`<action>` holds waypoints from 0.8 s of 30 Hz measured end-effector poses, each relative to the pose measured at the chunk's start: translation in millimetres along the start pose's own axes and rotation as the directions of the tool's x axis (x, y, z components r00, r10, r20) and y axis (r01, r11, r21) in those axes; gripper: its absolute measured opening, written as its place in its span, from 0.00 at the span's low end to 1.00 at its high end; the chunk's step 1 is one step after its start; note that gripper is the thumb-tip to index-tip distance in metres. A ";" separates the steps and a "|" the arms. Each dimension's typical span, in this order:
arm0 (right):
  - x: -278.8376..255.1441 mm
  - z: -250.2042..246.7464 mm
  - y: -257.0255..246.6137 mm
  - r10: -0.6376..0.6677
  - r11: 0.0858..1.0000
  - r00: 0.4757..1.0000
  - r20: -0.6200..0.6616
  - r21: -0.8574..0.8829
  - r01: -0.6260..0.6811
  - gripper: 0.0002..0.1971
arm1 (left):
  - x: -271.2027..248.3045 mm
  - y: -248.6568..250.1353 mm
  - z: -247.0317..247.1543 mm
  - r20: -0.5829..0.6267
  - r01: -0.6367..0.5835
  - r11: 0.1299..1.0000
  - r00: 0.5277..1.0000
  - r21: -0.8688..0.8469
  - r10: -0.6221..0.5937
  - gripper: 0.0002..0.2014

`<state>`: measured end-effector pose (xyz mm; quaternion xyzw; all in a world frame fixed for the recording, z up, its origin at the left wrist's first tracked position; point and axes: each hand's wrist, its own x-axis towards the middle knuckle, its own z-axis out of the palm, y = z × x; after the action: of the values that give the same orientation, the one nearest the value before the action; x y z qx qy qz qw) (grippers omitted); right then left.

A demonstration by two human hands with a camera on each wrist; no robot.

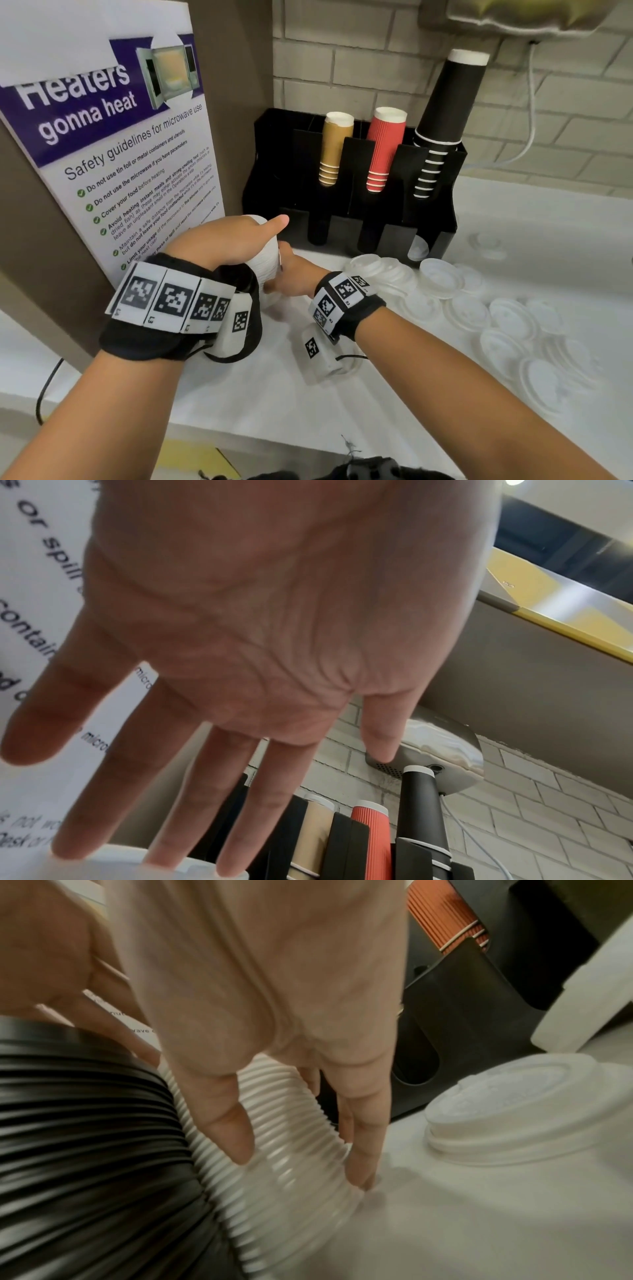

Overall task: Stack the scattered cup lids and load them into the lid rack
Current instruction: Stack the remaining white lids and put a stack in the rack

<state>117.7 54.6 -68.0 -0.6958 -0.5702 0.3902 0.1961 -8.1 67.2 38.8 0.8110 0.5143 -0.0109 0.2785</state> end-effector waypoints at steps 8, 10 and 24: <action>-20.7 -54.9 -5.4 -0.125 0.988 0.929 -0.348 0.042 0.148 0.21 | -4.4 8.8 -2.3 -0.144 -0.224 0.974 0.965 -0.008 0.221 0.26; -29.3 -88.1 -2.9 -0.093 0.959 0.802 -0.590 0.162 0.231 0.09 | -2.7 18.1 -3.7 -0.212 -0.335 0.938 0.927 -0.092 0.311 0.21; 0.1 -210.4 114.8 0.313 0.857 0.850 -0.424 -0.260 -0.445 0.20 | 10.4 55.2 44.1 -0.246 -0.412 0.628 0.909 -0.661 0.337 0.09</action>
<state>352.5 59.6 -20.4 -0.8796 -0.4320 0.1775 0.0901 54.9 37.9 22.7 0.7327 0.3125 0.2825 0.5345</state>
